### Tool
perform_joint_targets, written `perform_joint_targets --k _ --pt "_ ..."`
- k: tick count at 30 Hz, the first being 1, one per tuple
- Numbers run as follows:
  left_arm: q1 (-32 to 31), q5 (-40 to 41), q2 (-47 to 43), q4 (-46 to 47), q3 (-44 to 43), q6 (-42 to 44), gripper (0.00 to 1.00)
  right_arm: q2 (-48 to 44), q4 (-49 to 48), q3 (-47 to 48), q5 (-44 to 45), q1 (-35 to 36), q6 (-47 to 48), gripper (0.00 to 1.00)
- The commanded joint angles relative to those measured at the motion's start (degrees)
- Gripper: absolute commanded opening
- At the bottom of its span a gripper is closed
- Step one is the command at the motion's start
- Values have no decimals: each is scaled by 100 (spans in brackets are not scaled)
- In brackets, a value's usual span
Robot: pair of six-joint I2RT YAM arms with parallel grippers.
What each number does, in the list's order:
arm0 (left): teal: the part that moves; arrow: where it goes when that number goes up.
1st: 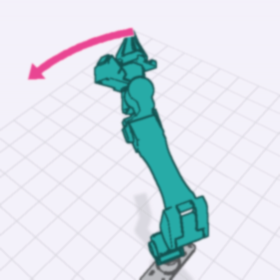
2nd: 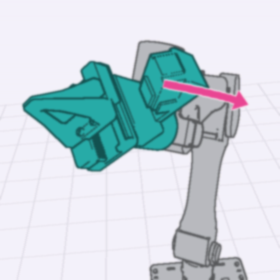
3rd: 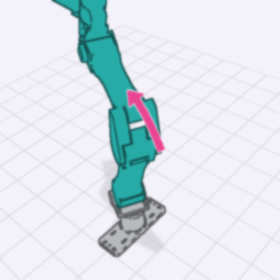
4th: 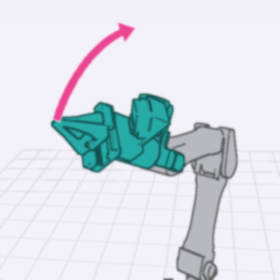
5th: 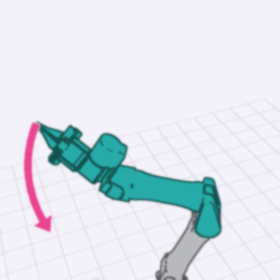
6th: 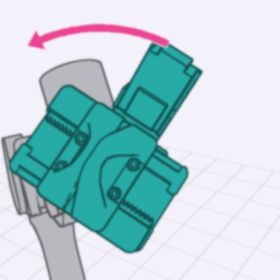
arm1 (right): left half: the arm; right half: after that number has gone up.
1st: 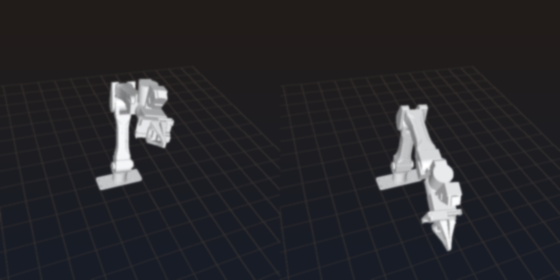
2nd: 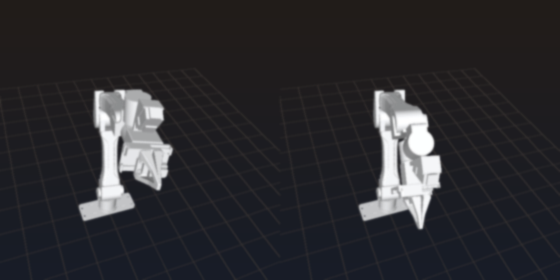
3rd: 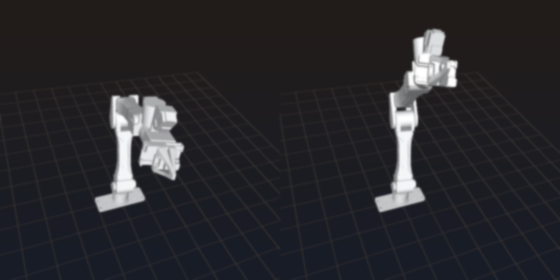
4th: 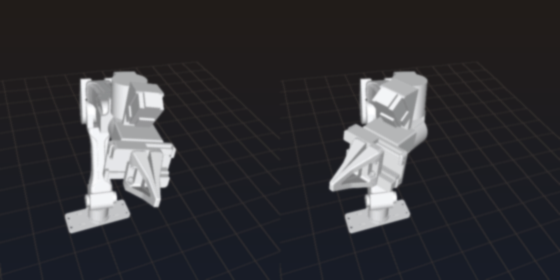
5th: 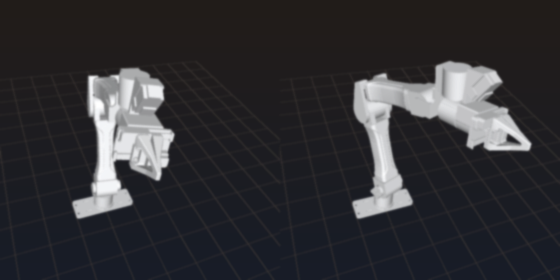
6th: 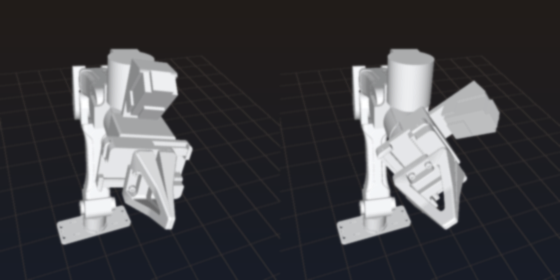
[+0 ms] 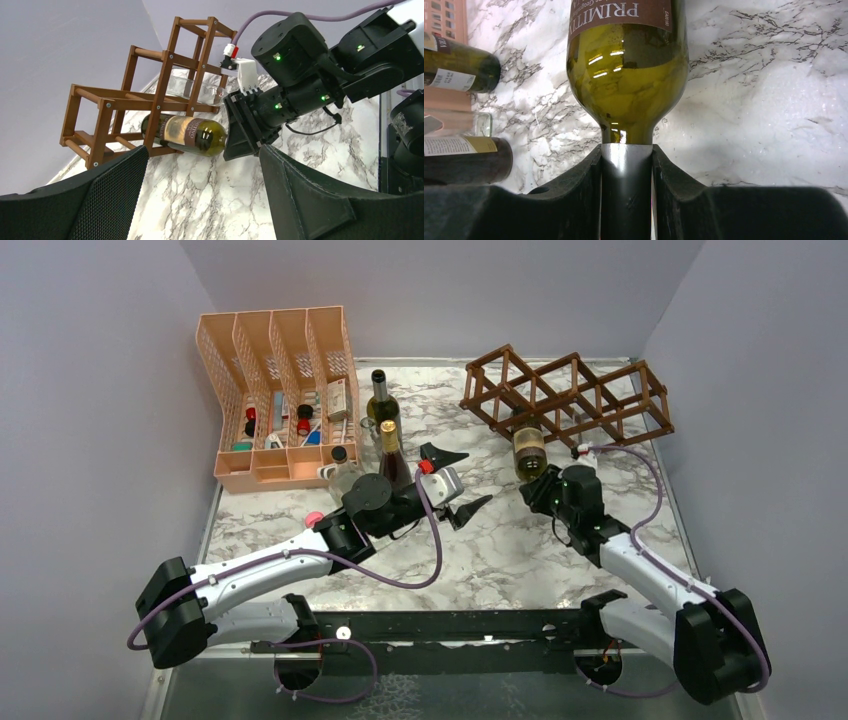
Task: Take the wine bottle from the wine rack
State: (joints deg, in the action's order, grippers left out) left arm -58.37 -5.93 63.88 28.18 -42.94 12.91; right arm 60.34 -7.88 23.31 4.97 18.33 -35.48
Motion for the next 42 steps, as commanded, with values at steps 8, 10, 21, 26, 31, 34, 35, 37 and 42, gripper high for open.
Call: perform_joint_targets --k 8,10,21,26,31,34,35,37,42 --pt "1 9 45 161 31 -67 87 -1273 1350 281 -491 4 -452 1" --pt "1 5 46 161 31 -68 87 -1506 1598 312 -451 4 -505 1" --pt "-7 -8 155 161 32 -76 88 -2279 3324 897 -539 4 -661 1" --pt "-13 -56 201 161 24 -108 88 -2533 4262 1252 -603 4 -634 1" --pt "-25 -83 237 161 22 -126 88 -2622 4994 1582 -847 4 -545 1" --pt "-58 -162 261 161 22 -100 88 -2623 5313 1796 -1112 4 -387 1" --pt "-74 -226 272 161 22 -88 88 -2597 5428 1877 -1231 4 -310 1" --pt "-119 -495 317 161 18 -27 88 -2492 5694 2056 -1488 4 -141 1" --pt "-461 -1384 554 153 -39 120 90 -2420 6159 2427 -2346 4 440 1"
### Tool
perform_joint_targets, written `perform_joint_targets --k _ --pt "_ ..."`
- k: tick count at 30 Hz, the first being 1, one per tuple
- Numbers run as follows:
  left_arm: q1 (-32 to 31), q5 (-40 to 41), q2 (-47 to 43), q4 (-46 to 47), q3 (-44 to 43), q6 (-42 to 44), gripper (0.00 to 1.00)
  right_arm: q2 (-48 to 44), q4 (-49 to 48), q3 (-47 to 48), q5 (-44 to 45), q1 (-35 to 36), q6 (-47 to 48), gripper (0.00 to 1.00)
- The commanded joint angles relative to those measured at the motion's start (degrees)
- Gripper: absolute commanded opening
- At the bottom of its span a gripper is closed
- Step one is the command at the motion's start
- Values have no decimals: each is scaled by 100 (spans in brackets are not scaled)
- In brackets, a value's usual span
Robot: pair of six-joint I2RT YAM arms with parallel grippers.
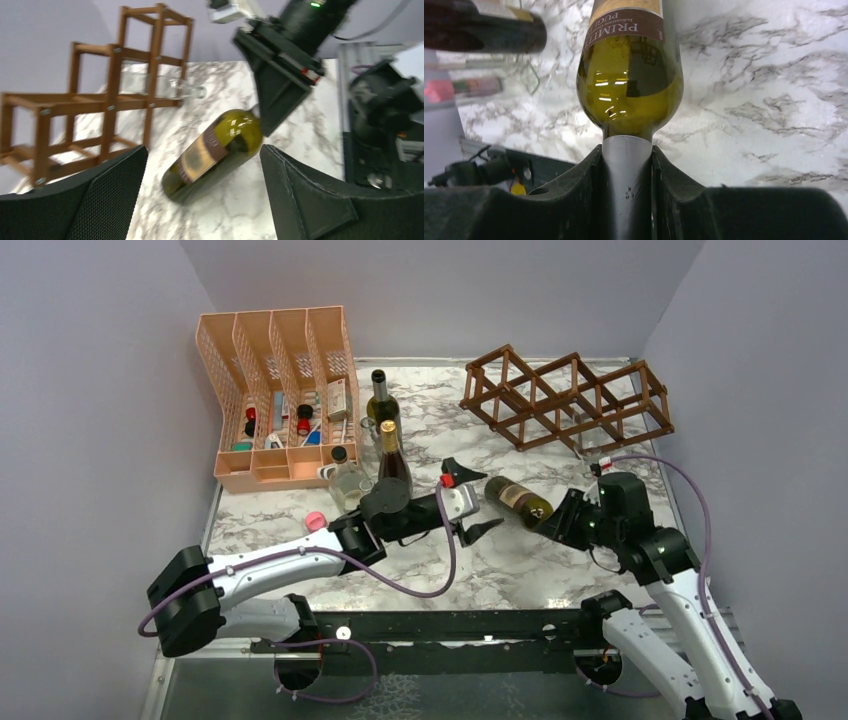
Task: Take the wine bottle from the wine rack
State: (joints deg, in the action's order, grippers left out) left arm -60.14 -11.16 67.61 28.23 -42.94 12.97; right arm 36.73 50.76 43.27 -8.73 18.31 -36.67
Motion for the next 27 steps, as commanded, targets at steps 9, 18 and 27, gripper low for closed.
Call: perform_joint_targets --k 9,18,27 --pt "-741 -1269 1198 -685 -725 -76 97 -136 1435 1196 -1562 6 1477 1" --pt "-1079 -590 2059 -1741 -1596 -287 95 -342 1614 1251 -1703 6 1703 1" --pt "-1207 -472 2706 -2163 -2300 -750 83 -194 1564 1488 -1806 2 1900 1"
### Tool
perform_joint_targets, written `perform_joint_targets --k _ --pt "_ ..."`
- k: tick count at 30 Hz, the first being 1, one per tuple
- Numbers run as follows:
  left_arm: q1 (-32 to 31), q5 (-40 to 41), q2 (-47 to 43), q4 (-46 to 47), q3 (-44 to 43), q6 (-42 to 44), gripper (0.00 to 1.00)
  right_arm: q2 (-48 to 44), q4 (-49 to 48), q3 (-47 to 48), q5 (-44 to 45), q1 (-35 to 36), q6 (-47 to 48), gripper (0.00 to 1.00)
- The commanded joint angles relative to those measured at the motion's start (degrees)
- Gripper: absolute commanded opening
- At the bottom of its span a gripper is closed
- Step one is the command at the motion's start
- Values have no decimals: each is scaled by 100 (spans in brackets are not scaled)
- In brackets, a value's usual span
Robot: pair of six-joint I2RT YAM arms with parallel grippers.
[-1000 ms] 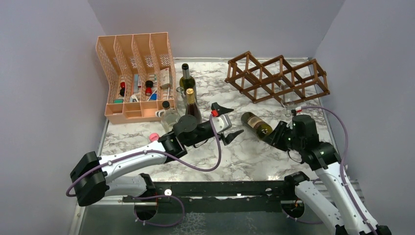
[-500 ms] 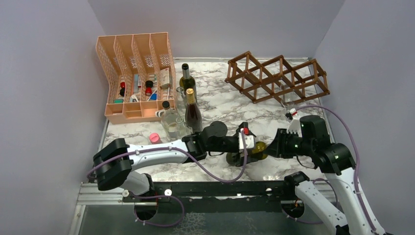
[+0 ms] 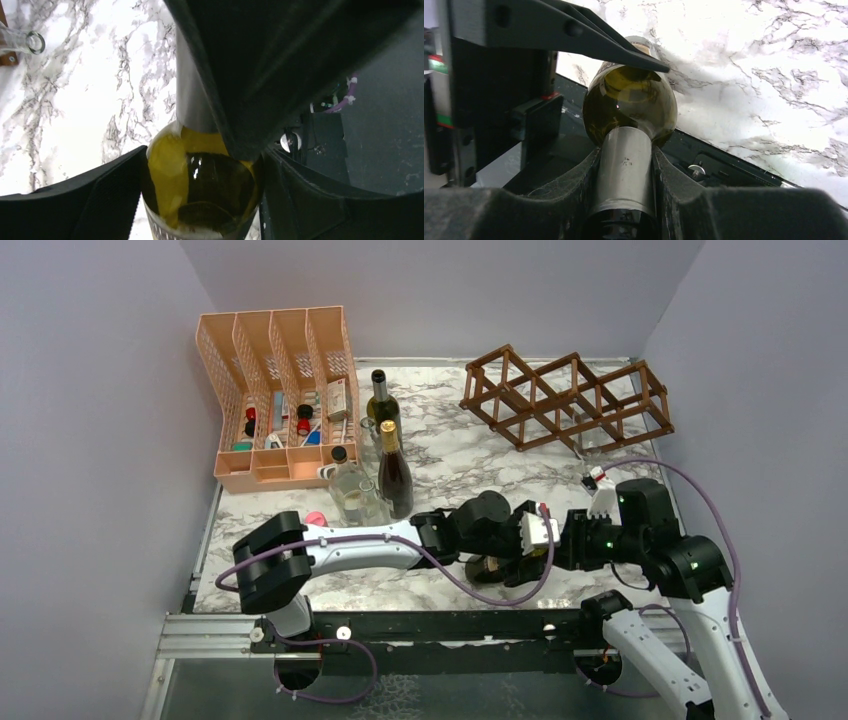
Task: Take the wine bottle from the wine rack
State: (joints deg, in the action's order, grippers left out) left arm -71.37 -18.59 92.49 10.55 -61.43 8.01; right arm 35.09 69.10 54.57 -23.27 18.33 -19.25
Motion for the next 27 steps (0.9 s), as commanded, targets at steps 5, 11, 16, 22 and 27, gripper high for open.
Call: perform_joint_targets --k 5,11,16,22,27 --pt "-105 870 294 -831 -692 -146 52 -101 -249 405 -428 4 165 1" --pt "-105 1634 -362 -485 -96 -331 30 -118 -322 773 -192 2 62 41" --pt "-107 2307 -1197 70 735 -433 28 -155 -490 1348 -19 4 -152 96" --pt "-86 3366 -1978 430 1493 -432 25 -231 -644 1608 122 4 -246 100" --pt "324 4124 -2632 1122 2178 -660 26 -257 -561 1371 174 4 -266 100"
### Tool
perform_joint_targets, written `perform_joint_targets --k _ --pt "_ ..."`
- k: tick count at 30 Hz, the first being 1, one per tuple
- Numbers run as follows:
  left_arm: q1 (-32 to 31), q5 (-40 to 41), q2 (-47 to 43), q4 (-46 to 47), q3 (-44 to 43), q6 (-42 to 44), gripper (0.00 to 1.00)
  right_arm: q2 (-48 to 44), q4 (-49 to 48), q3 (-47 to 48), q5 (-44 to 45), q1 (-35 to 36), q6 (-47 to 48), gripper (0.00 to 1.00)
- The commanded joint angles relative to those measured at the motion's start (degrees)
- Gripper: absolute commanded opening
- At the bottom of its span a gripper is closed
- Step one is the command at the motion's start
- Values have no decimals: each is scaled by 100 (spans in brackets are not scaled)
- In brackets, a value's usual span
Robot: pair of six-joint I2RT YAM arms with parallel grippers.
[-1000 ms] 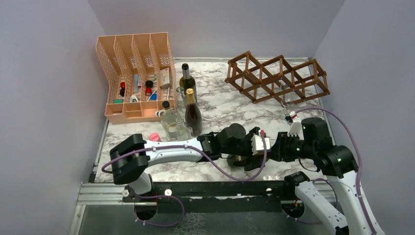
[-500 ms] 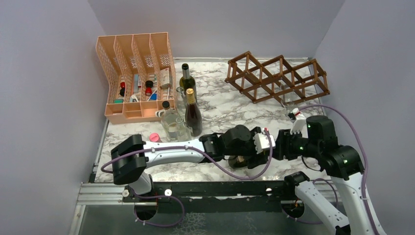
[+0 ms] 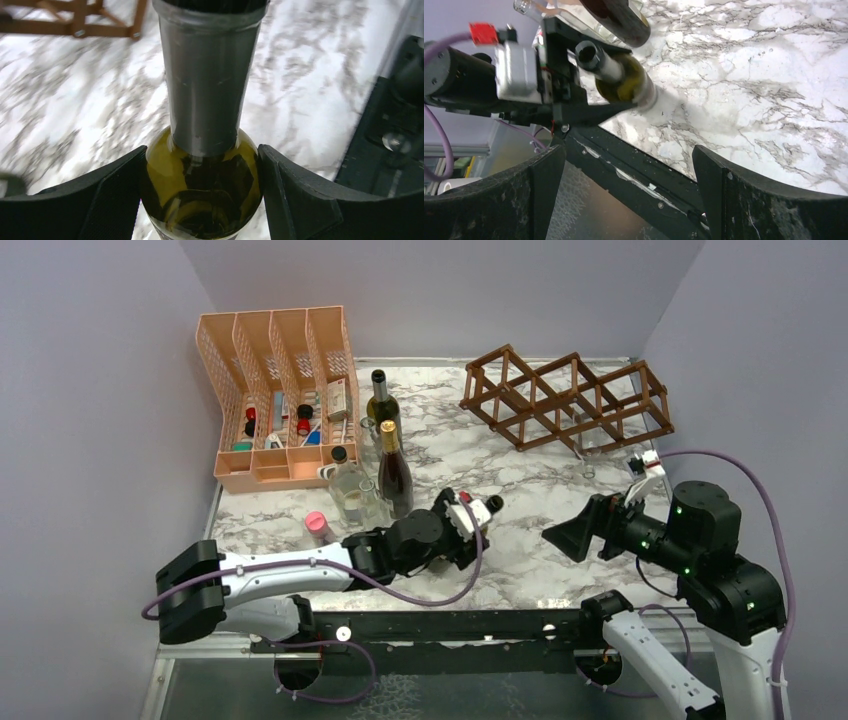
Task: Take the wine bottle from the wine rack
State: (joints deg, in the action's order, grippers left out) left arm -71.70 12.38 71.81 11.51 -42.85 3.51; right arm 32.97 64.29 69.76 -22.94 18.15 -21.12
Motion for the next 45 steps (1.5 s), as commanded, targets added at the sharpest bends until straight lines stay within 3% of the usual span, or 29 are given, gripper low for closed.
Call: perform_joint_targets --k 1,8,16,25,28,30,32,37,45 --pt "502 1098 -658 1127 402 -311 26 -78 -72 -194 148 22 -91 100" --pt "1371 750 -909 1993 886 -655 26 -171 9 -302 193 16 -169 100" --pt "1510 830 -866 2484 1223 -908 27 -215 29 -476 197 22 -261 100" --pt "1513 787 -1040 2911 1767 -889 37 -300 143 -613 212 22 -289 100" --pt "1517 820 -1204 2901 1897 -935 53 -270 146 -595 194 22 -290 100" --pt "1515 748 -1342 2859 1965 -943 72 -276 124 -596 187 22 -297 100" --pt "1512 767 -1516 2787 2047 -1066 82 -278 84 -616 172 19 -309 100" --pt "1512 678 -1927 2423 2074 -1056 93 -309 -3 -738 35 22 -291 100" --pt "1516 245 -2051 1955 1640 -1077 96 -328 4 -752 18 22 -277 100"
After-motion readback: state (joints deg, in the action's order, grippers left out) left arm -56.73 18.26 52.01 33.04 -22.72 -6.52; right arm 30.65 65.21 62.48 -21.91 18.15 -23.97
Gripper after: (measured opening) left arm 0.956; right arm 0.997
